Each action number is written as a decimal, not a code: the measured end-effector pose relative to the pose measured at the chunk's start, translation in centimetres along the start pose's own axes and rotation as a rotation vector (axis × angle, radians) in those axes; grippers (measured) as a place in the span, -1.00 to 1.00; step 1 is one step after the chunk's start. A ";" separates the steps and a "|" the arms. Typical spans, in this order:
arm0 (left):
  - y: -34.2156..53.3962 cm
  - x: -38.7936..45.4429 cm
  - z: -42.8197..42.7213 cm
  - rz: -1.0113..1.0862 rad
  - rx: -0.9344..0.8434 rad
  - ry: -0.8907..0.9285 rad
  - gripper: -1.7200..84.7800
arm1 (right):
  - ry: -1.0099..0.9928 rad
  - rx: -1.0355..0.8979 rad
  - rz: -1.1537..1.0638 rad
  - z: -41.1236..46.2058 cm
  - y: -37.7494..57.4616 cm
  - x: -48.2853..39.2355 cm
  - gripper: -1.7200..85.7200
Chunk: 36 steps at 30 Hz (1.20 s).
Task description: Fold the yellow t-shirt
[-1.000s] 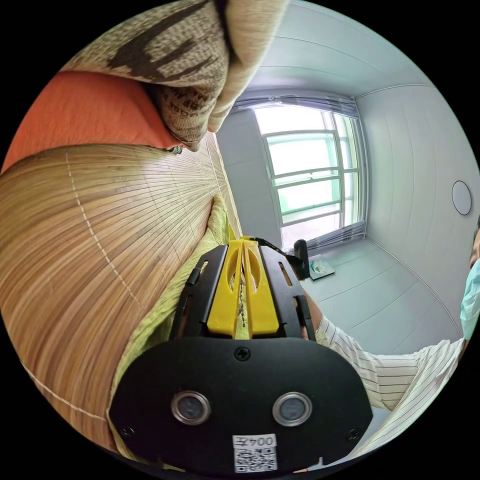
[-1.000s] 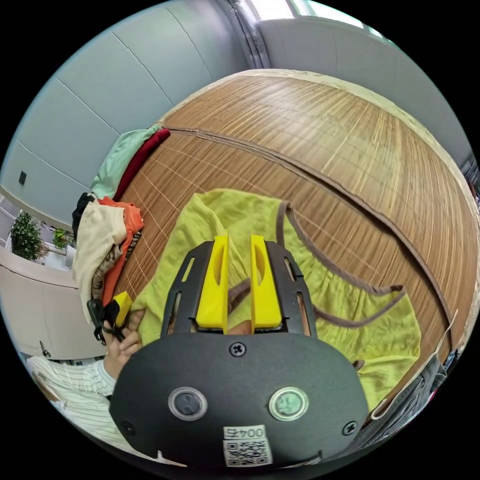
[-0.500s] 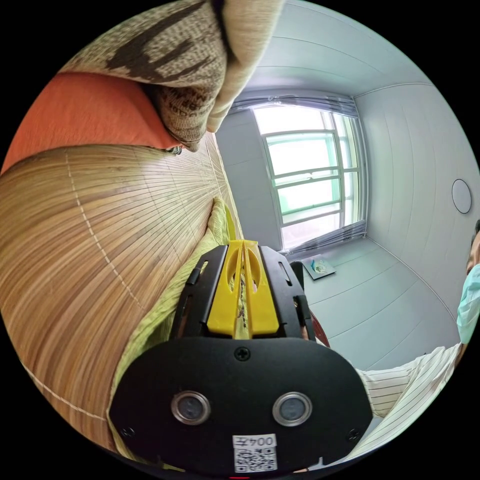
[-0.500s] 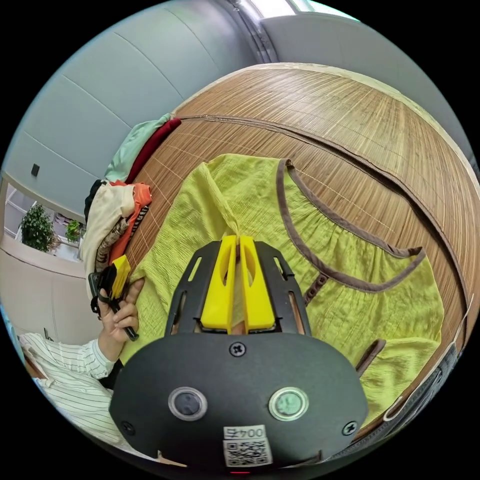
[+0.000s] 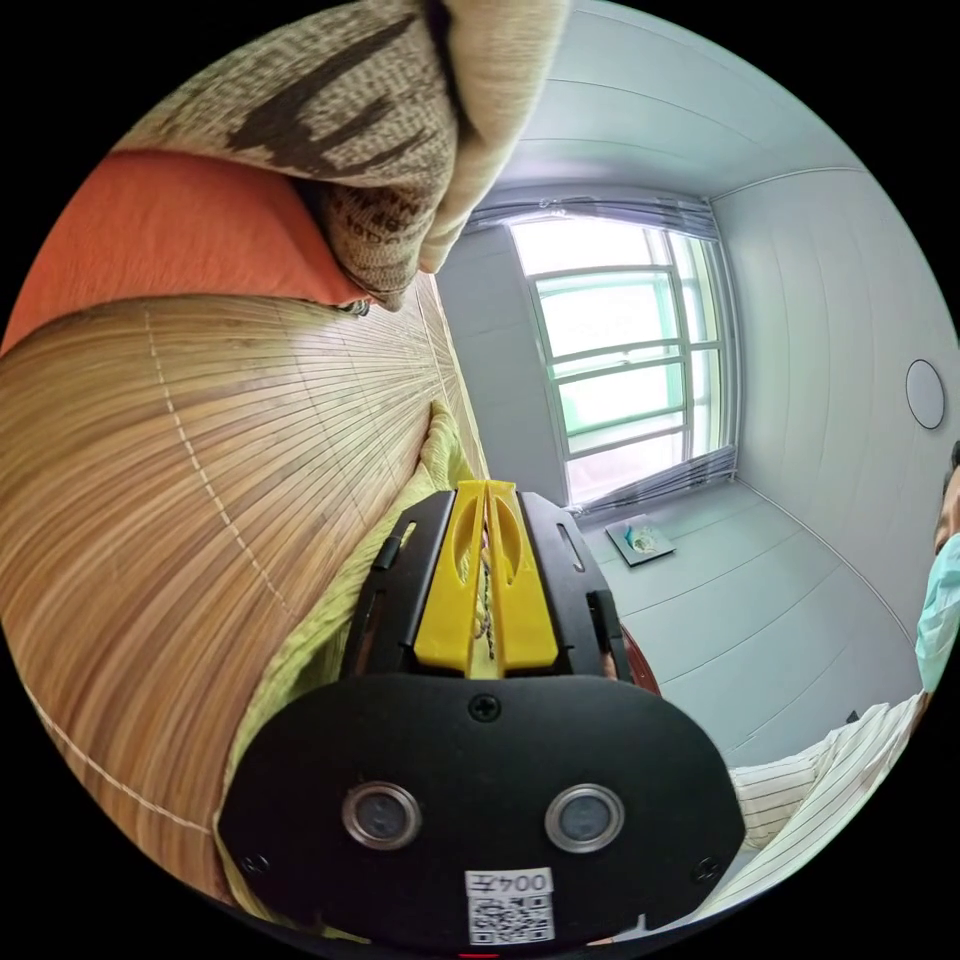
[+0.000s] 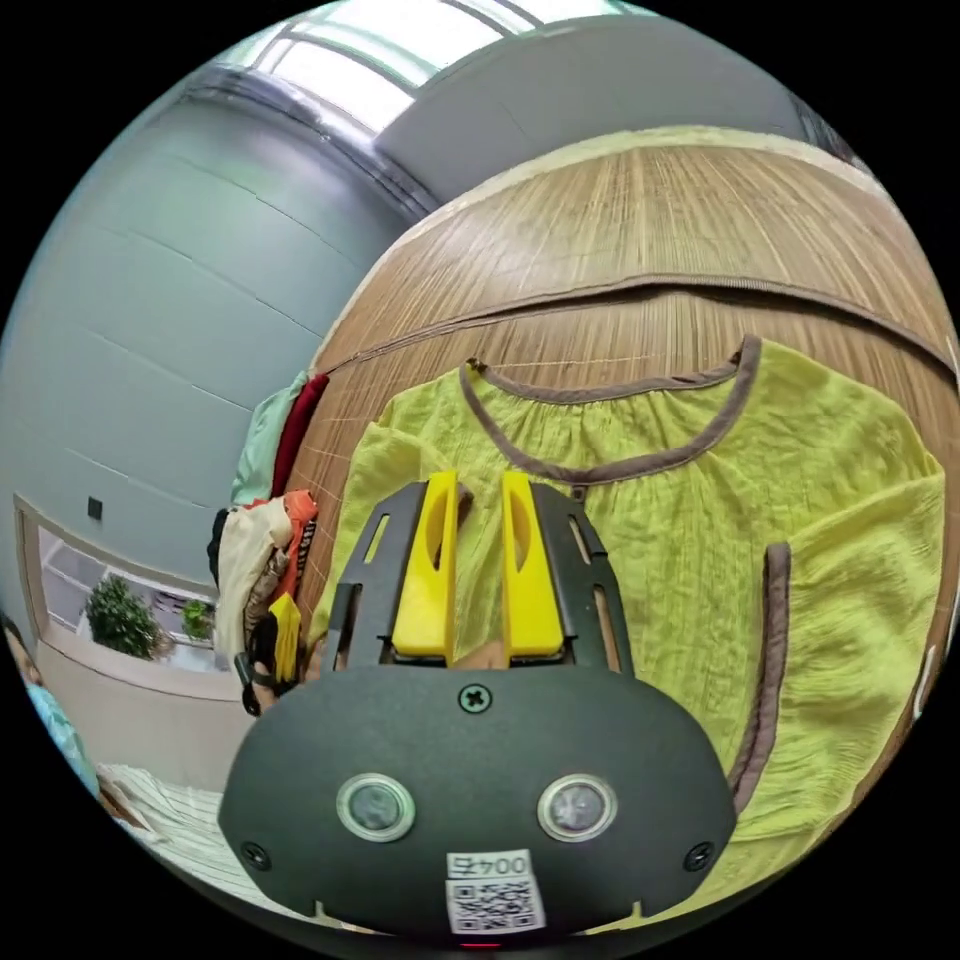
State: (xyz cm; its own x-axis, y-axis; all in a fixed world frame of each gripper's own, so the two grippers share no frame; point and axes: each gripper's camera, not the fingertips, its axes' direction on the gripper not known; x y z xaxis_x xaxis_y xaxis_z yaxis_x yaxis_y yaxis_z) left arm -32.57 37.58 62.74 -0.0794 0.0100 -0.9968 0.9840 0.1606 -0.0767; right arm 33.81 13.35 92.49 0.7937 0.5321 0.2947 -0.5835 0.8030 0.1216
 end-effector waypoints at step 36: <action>-2.3 0.1 1.6 -0.053 -0.068 0.179 -0.96 | -0.039 -0.142 -0.740 0.5 15.9 -13.2 -0.84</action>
State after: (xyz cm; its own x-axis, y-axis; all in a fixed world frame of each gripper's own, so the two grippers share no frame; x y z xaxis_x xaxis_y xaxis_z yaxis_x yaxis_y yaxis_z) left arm -34.58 35.67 62.74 -0.1642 0.1742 -0.9709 0.9651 0.2318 -0.1216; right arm 13.99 18.91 91.02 0.9616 -0.1674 0.2174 0.1295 0.9754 0.1783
